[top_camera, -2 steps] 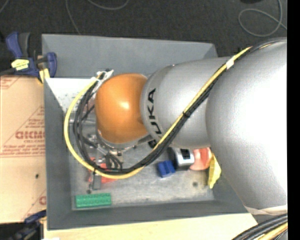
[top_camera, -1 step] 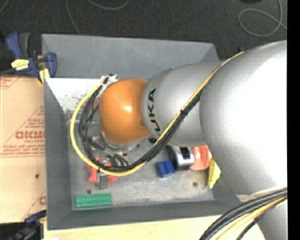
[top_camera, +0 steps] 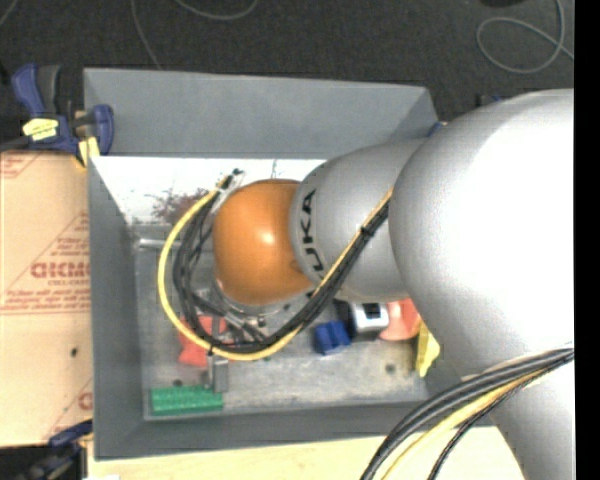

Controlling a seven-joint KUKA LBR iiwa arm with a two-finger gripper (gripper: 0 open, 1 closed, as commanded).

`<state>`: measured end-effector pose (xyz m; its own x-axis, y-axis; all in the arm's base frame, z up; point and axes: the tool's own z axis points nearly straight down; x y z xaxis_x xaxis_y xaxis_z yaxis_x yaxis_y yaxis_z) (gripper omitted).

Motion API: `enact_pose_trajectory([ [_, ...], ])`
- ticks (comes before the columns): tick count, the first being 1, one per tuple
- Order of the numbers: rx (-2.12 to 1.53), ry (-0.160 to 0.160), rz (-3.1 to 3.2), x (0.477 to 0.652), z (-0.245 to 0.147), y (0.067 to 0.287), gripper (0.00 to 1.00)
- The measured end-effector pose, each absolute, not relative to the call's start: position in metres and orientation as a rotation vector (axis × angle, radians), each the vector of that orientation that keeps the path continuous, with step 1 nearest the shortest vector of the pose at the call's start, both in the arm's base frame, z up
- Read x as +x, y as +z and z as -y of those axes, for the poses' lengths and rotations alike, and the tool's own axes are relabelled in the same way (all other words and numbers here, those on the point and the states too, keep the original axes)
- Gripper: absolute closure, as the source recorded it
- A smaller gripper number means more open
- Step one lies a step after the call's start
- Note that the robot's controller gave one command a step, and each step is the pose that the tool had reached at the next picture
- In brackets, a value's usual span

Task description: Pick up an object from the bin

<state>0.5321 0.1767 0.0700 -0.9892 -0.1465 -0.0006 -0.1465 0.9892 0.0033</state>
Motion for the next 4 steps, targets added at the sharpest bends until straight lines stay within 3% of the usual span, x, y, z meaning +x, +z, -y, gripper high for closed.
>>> enact_pose_trajectory([
  [2, -0.269, 0.010, -3.125, 0.5317, -0.1779, 0.0718, 0.00],
  [3, -0.351, 0.010, -3.108, 0.5309, -0.1791, 0.0733, 1.00],
  [4, -0.351, 0.010, -3.108, 0.5309, -0.1791, 0.0733, 1.00],
])
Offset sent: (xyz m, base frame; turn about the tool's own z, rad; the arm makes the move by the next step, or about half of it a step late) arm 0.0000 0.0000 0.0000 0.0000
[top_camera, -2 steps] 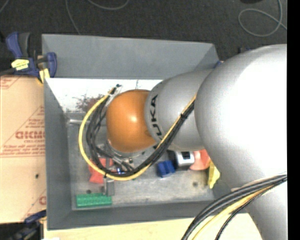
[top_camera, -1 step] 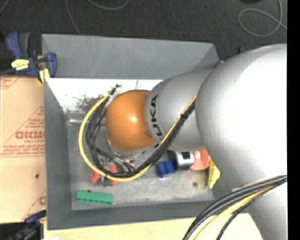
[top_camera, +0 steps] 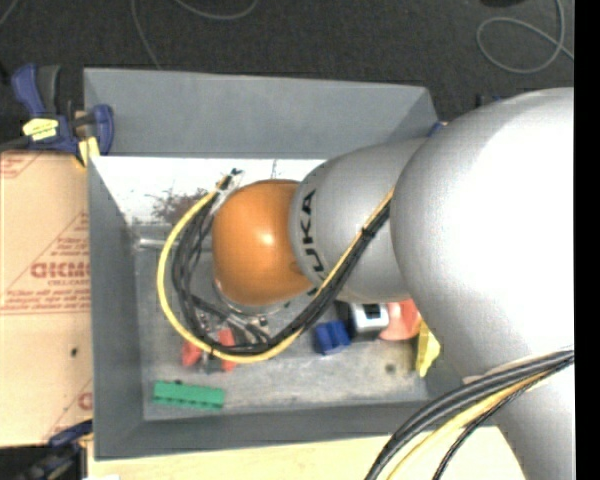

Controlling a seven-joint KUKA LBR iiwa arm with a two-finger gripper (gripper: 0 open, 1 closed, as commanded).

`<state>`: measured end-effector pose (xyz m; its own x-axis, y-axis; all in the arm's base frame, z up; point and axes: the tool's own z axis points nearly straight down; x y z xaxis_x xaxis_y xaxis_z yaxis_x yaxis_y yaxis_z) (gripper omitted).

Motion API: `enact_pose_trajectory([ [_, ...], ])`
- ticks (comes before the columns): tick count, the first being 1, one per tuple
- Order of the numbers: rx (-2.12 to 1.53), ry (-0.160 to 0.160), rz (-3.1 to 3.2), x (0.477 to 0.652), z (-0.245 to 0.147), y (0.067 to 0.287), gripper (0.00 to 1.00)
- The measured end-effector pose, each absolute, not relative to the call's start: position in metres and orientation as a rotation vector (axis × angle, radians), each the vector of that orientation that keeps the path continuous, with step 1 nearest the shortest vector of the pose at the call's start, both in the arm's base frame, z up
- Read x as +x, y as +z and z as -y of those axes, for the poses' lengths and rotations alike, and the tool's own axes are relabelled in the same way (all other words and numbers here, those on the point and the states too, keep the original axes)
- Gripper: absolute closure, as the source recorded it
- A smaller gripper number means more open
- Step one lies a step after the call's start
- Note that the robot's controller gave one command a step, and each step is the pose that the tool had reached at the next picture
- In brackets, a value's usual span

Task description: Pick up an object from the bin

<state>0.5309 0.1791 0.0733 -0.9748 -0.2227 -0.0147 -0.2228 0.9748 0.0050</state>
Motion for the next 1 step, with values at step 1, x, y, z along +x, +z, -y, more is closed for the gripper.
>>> enact_pose_trajectory([
  [1, -0.350, 0.010, -3.111, 0.5296, -0.1787, 0.0772, 1.00],
])
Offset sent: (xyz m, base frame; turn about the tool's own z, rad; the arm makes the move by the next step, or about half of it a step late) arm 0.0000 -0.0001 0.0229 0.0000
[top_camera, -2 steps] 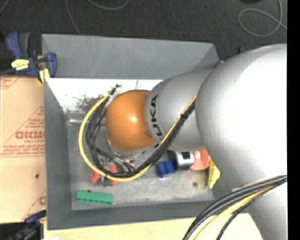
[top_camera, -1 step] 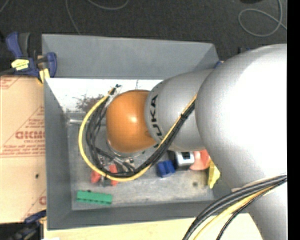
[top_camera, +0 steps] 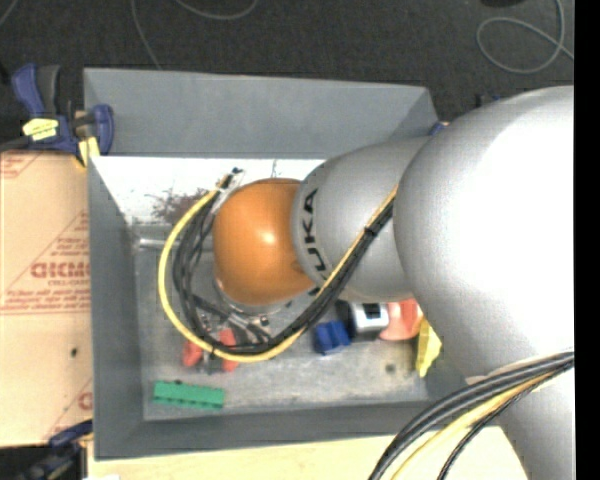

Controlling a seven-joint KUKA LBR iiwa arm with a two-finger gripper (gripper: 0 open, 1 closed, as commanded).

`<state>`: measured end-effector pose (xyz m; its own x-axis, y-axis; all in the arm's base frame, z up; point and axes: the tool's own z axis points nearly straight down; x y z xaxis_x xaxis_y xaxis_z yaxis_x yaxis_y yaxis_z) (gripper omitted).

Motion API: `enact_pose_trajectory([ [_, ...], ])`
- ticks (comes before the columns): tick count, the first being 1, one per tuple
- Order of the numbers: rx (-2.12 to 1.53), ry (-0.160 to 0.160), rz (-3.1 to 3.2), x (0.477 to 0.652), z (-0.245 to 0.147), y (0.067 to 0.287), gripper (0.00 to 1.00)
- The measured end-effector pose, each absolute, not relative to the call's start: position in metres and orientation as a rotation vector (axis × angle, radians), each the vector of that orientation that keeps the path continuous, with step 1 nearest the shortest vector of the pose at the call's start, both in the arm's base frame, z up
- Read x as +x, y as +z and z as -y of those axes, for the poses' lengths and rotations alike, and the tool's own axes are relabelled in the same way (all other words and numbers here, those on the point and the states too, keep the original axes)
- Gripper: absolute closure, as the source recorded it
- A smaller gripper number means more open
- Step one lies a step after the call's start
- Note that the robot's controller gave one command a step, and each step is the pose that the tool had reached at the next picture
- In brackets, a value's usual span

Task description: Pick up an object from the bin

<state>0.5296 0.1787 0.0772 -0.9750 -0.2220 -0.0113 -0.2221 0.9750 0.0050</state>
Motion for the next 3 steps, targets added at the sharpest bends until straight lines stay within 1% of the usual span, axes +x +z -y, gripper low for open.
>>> enact_pose_trajectory([
  [1, -0.348, 0.009, -3.112, 0.529, -0.178, 0.092, 1.00],
  [3, -0.347, 0.008, -3.113, 0.530, -0.178, 0.111, 1.00],
])
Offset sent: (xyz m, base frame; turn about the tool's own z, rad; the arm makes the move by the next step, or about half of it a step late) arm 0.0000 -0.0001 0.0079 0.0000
